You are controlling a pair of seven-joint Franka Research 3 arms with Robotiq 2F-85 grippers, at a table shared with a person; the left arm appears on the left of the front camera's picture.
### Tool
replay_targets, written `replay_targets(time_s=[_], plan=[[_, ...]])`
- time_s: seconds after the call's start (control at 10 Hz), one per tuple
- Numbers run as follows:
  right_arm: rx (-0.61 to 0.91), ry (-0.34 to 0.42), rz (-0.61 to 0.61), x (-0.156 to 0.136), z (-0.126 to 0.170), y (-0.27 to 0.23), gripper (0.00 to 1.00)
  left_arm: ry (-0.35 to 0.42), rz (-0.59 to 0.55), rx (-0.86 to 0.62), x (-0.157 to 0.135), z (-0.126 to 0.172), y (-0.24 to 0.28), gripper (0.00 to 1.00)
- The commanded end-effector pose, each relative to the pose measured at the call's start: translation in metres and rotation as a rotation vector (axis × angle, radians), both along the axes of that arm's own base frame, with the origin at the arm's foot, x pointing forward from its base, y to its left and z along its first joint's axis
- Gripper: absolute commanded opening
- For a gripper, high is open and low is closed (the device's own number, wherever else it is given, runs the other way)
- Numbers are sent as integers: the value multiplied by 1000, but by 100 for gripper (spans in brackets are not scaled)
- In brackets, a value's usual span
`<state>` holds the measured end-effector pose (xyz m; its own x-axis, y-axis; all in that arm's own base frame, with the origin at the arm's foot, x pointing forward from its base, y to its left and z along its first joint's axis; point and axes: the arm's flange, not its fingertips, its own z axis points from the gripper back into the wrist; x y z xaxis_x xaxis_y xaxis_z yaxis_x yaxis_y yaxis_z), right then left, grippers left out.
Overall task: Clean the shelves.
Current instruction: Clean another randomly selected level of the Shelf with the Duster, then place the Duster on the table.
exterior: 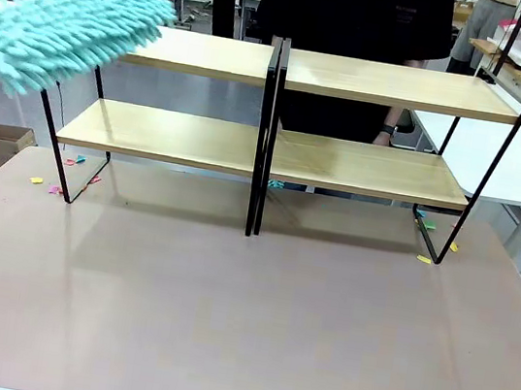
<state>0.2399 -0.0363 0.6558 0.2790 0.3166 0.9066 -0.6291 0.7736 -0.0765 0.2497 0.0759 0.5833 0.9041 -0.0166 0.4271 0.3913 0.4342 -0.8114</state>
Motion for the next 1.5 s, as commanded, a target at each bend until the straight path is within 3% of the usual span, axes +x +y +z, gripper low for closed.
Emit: replay_targets(time_s=[0.0, 0.3, 0.5, 0.6, 0.7, 1.4], plan=[[2, -3, 8, 1, 0, 0, 100, -59, 52, -188, -7, -15, 28, 13], [2, -3, 8, 1, 0, 0, 100, -164, 121, -375, -22, -17, 52, 13], [2, -3, 8, 1, 0, 0, 100, -227, 82, -421, -27, -21, 57, 13], [2, -3, 8, 1, 0, 0, 100, -210, 88, -449, -23, -22, 58, 13], [2, -3, 8, 1, 0, 0, 100, -175, 131, -388, -30, -14, 64, 13], [2, -3, 8, 1, 0, 0, 100, -175, 131, -388, -30, -14, 64, 13]])
